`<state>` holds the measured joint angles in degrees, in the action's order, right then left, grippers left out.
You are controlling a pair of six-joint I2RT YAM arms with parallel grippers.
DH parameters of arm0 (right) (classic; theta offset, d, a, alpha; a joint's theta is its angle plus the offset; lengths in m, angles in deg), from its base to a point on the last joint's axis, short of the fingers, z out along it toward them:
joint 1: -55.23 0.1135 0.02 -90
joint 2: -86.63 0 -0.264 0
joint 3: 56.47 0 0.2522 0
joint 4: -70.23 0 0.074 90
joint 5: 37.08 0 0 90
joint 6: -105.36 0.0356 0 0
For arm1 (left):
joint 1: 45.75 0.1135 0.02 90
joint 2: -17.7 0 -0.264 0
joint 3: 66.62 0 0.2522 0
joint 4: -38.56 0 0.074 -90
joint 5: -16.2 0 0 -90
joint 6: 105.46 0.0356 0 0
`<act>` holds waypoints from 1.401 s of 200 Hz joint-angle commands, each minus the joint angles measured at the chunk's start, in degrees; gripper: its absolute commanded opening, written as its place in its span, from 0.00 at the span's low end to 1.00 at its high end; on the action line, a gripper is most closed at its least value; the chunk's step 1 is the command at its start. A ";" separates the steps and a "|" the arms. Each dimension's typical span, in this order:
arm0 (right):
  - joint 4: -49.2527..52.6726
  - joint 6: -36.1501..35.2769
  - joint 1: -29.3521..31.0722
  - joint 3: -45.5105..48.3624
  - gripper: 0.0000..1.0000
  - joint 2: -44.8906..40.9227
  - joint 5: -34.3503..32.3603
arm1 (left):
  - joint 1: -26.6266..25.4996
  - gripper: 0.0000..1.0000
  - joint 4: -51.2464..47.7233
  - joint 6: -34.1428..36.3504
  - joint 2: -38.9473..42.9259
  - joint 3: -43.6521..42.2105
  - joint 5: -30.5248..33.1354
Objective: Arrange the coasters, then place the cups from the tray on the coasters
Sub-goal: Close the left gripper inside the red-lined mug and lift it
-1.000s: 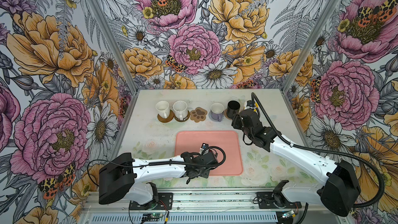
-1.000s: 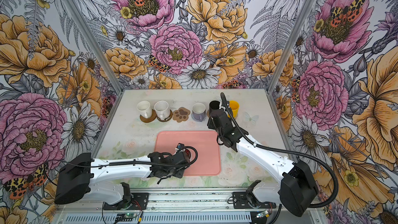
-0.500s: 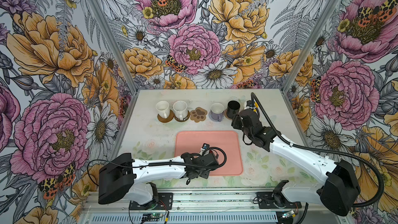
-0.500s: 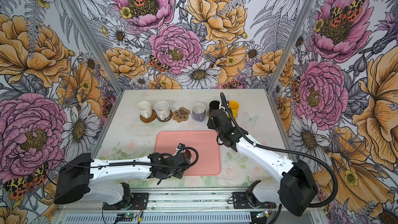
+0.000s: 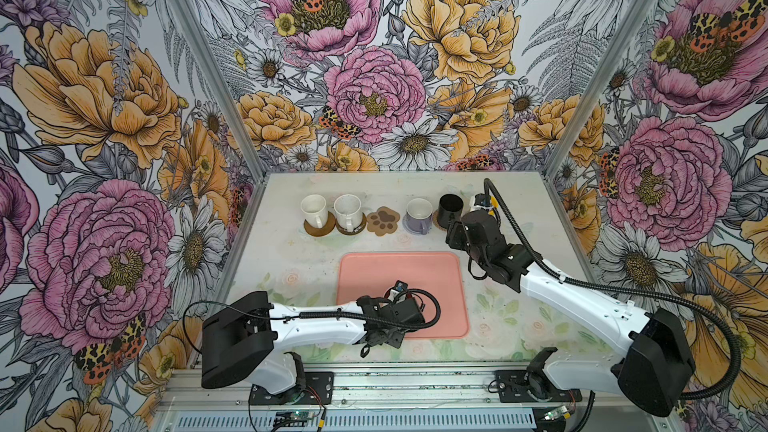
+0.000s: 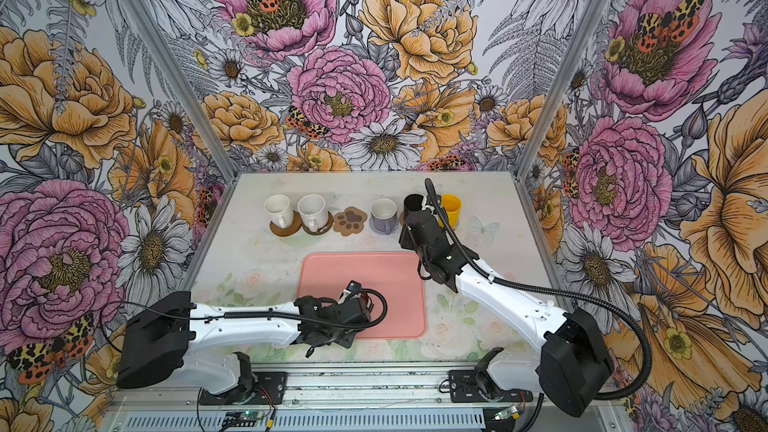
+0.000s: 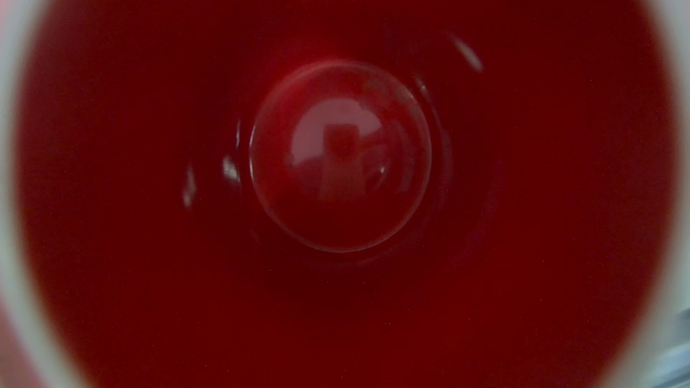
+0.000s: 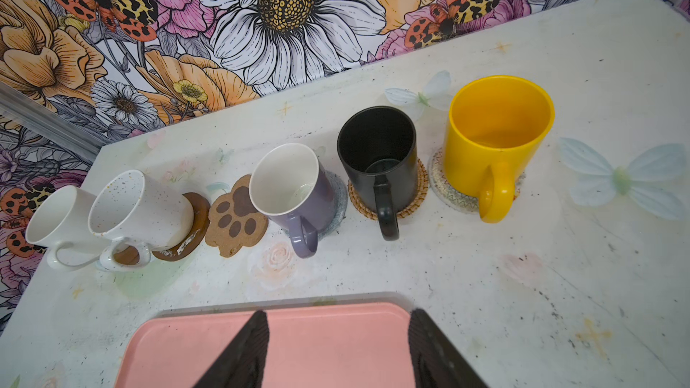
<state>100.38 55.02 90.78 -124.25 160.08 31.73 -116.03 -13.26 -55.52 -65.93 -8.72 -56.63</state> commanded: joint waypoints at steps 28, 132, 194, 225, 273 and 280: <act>-1.49 0.49 -0.46 -2.20 0.62 0.99 0.18 | -0.47 0.46 0.54 2.00 -2.31 2.43 1.29; -1.48 0.50 -0.61 -2.07 0.62 0.99 0.45 | -0.47 0.46 -0.21 1.00 -0.38 2.35 3.74; -1.37 0.55 -0.70 -1.89 0.62 0.71 0.47 | -0.47 0.42 -0.13 0.60 -1.18 2.42 4.41; -1.42 0.68 -0.70 -1.88 0.62 0.53 0.62 | -0.39 0.36 -0.08 0.56 -1.22 2.68 5.02; -1.42 0.59 -0.70 -1.77 0.62 0.37 0.54 | -0.21 0.16 -0.07 0.53 -2.20 2.88 5.07; -1.38 0.59 -0.74 -1.71 0.62 0.33 0.53 | -0.20 0.12 -0.07 0.46 -2.45 2.99 5.07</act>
<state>100.33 55.02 90.38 -124.49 160.58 32.17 -116.14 -13.61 -54.77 -67.68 -6.95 -53.64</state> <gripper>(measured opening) 0.619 0.178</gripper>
